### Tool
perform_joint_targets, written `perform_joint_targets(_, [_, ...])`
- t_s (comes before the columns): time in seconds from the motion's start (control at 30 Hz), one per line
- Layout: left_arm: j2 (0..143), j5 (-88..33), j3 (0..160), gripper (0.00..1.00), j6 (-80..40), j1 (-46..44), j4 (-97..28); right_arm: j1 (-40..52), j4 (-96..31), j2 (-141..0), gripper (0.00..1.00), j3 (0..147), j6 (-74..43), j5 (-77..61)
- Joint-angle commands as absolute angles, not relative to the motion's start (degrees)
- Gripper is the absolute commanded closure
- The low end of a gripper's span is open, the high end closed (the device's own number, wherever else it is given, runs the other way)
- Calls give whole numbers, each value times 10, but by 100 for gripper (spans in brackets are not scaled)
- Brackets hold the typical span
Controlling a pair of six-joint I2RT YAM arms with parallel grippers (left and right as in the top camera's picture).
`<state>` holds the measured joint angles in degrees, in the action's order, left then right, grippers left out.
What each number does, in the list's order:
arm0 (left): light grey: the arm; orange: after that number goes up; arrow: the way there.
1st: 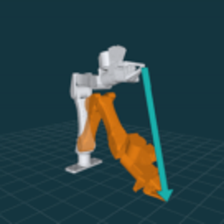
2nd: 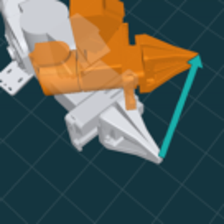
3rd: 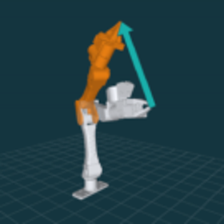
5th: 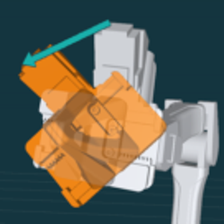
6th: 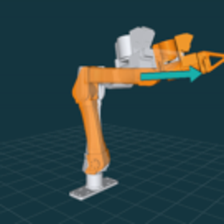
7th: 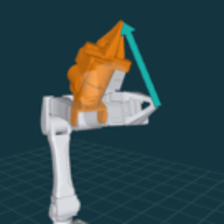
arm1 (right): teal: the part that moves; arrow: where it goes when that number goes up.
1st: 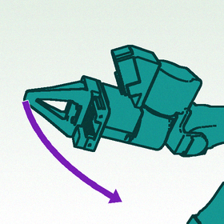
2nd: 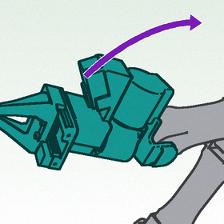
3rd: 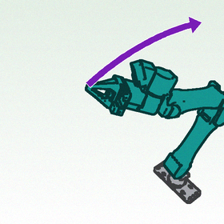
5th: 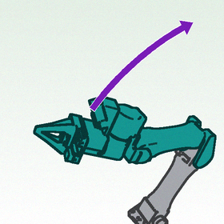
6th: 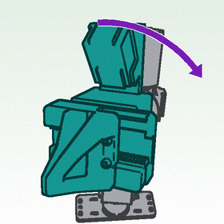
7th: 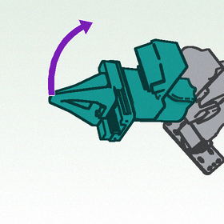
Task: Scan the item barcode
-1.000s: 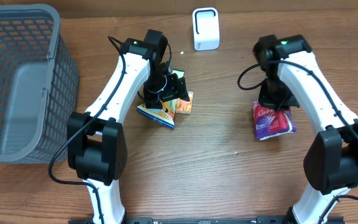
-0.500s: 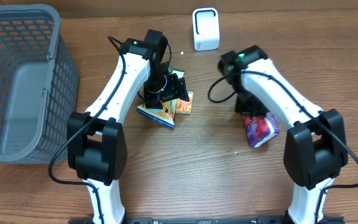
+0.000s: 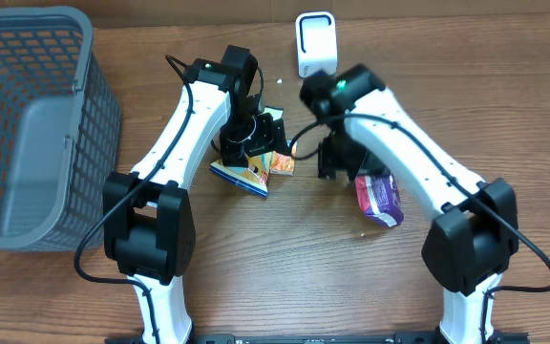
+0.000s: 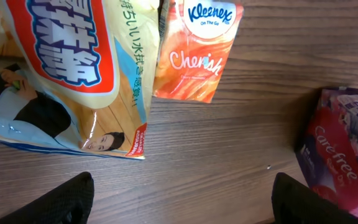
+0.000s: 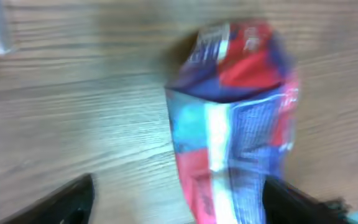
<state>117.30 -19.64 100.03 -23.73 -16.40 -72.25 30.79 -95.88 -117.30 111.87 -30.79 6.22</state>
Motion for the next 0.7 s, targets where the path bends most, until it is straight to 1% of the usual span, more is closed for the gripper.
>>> perform_joint_targets(0.0, [1173,-189,1007,17,-227,-165,-722,268,-971,-1170,6,1206,-247,42])
perform_joint_targets(0.07, [1173,-189,1007,16,-227,-165,-725,228,-971,-1157,6,1226,-235,51])
perform_joint_targets(0.13, [1173,-189,1007,16,-224,-165,-728,188,-971,-1154,12,1225,-234,53])
perform_joint_targets(0.23, [1173,-185,1007,16,-220,-165,-728,128,-971,-1154,20,1213,-183,-5])
perform_joint_targets(0.33, [1173,-184,1007,14,-218,-165,-728,80,-970,-1154,19,1188,-121,-70])
perform_joint_targets(0.4, [1173,-177,1007,12,-218,-165,-726,55,-963,-1154,16,1160,-72,-110])
perform_joint_targets(0.53, [1173,-174,1006,10,-218,-166,-721,35,-937,-1154,15,1097,6,-187])
perform_joint_targets(0.67, [1173,-174,1006,10,-218,-166,-719,32,-882,-1154,15,1023,72,-292])
